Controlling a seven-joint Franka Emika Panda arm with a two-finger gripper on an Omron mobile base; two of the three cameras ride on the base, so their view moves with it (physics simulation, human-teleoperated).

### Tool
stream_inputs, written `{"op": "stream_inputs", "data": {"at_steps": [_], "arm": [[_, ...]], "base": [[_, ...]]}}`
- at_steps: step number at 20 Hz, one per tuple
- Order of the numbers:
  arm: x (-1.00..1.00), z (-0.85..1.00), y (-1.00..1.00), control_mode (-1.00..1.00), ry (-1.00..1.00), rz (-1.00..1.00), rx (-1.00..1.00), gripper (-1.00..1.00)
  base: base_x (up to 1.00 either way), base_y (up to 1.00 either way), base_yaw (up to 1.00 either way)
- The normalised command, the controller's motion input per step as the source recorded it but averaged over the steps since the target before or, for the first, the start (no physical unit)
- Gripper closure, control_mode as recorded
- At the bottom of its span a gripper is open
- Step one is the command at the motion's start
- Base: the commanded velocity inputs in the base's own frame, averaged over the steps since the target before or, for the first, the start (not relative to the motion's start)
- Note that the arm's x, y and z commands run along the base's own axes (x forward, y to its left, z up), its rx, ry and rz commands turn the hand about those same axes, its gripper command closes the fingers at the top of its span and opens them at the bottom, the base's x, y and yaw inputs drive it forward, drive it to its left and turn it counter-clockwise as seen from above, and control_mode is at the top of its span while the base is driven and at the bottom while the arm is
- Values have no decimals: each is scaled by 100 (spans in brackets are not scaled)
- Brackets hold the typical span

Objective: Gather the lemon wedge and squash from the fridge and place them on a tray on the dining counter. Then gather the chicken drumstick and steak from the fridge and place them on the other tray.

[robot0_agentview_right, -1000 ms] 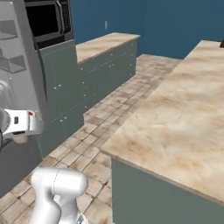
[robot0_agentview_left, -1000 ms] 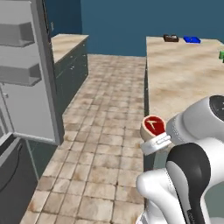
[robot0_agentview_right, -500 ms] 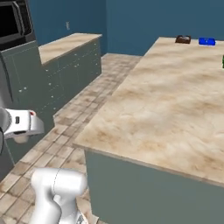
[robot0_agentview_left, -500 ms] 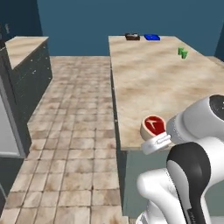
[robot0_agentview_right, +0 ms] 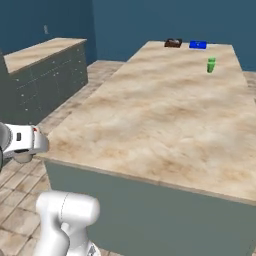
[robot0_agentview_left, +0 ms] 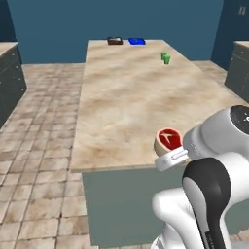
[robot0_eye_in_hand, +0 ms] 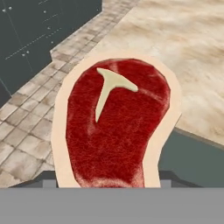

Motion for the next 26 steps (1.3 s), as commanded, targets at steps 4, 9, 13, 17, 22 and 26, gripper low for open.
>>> {"op": "stream_inputs", "data": {"at_steps": [4,9,13,17,22,26], "arm": [[0,0,0,100,0,0,0,100],[0,0,0,100,0,0,0,100],[0,0,0,100,0,0,0,100],[0,0,0,100,0,0,0,100],[0,0,0,100,0,0,0,100],[0,0,0,100,0,0,0,100]], "base": [[-5,-100,-19],[-1,-100,-17],[0,-100,-15],[0,-100,-14],[9,-100,-13],[33,-100,-10]]}}
